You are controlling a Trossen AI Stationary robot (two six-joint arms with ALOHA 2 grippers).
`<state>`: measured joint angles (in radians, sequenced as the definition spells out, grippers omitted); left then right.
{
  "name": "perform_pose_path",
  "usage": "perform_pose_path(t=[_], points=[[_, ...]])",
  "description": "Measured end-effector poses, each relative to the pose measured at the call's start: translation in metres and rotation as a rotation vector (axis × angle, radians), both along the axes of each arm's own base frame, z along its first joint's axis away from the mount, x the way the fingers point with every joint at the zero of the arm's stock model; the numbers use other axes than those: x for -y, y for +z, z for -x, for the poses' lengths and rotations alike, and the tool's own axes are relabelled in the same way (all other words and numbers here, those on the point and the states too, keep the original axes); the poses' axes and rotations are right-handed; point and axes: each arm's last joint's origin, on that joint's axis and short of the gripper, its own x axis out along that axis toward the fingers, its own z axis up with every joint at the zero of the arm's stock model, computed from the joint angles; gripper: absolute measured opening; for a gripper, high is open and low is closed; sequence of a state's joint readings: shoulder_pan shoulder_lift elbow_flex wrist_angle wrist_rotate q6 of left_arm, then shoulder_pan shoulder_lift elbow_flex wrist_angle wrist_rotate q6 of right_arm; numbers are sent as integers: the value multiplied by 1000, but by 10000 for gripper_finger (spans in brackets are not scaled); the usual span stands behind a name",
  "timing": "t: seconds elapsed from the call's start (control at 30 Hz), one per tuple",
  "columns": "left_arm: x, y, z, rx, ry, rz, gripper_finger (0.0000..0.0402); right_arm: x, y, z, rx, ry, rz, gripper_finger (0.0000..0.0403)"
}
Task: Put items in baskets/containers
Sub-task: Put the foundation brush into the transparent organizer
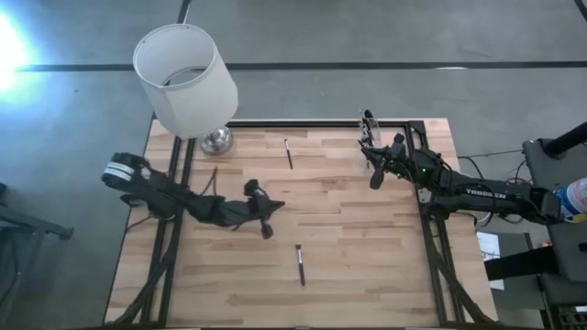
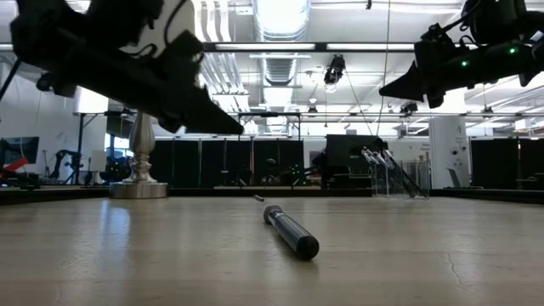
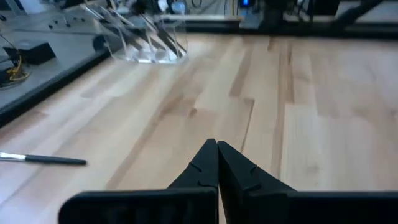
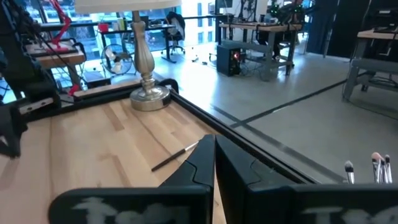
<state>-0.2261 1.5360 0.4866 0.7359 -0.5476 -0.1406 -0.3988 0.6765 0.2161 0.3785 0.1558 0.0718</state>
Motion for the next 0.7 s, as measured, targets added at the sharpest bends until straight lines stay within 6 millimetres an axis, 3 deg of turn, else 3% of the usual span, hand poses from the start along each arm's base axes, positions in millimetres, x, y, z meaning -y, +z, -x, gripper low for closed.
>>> perform_pose_path(t=[0.27, 0.7], points=[[-14, -3, -31, -1, 121, 108, 0, -1, -9, 2, -27, 0, -7, 8], [-69, -13, -48, -6, 391, 147, 0, -1, -10, 2, -27, 0, -8, 8]])
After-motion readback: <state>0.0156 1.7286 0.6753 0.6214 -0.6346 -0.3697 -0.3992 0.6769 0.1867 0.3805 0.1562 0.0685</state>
